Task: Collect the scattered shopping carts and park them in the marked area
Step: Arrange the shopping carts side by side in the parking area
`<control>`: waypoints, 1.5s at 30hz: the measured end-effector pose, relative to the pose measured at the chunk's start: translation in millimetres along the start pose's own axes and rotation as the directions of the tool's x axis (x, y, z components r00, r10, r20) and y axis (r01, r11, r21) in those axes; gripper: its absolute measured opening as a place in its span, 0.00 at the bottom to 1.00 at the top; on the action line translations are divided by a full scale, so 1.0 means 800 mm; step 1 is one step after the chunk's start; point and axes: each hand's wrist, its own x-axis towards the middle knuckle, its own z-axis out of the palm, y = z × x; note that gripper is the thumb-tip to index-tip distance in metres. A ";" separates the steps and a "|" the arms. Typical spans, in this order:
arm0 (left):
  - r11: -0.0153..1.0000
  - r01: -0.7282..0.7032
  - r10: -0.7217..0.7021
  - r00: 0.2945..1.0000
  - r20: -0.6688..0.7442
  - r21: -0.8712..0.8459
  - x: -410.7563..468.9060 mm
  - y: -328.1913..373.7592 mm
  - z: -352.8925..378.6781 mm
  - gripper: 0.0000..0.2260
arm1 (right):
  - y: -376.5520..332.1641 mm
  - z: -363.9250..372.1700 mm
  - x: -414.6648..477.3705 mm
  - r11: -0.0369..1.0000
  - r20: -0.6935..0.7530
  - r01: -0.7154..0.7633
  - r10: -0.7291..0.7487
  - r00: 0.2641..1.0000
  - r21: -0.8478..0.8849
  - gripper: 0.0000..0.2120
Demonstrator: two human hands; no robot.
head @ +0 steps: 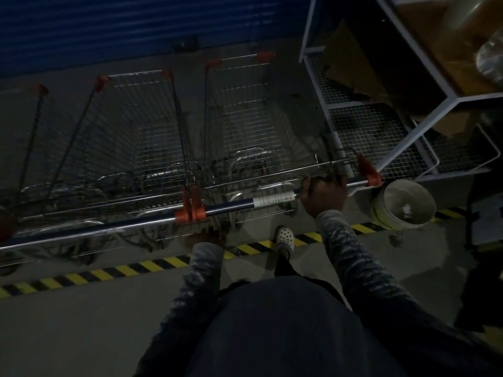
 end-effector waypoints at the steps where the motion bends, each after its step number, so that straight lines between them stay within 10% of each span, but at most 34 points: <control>1: 0.986 0.052 -0.035 0.994 0.106 -0.160 -0.009 0.004 0.008 0.36 | 0.003 0.002 -0.003 1.000 -0.043 0.010 -0.010 0.999 -0.005 0.15; 5: 0.608 0.613 -0.236 0.746 0.623 -0.504 -0.046 0.056 0.002 0.05 | 0.007 0.004 -0.002 0.999 -0.071 0.047 -0.048 0.996 -0.022 0.15; 8: 0.773 0.044 0.175 0.944 0.280 -0.632 -0.031 0.075 -0.005 0.08 | 0.006 0.007 -0.002 1.000 -0.048 0.002 -0.002 0.999 -0.012 0.19; 12: 0.711 -0.700 0.703 0.709 -0.050 0.074 -0.008 0.083 -0.024 0.06 | 0.011 0.010 -0.002 0.999 -0.097 0.049 -0.050 0.994 -0.020 0.14; 15: 0.580 -0.683 0.779 0.625 -0.055 0.444 0.001 0.078 -0.019 0.09 | 0.011 0.007 -0.003 0.995 -0.133 0.099 -0.100 0.986 -0.013 0.09; 19: 0.581 -0.556 0.717 0.695 -0.050 0.594 0.023 0.045 -0.020 0.15 | 0.014 0.015 -0.002 0.996 -0.149 0.085 -0.089 0.985 -0.037 0.11; 45: 0.559 -0.428 0.696 0.708 -0.121 0.710 0.042 0.033 -0.031 0.18 | 0.024 0.026 -0.004 0.993 -0.190 0.120 -0.119 0.975 -0.008 0.16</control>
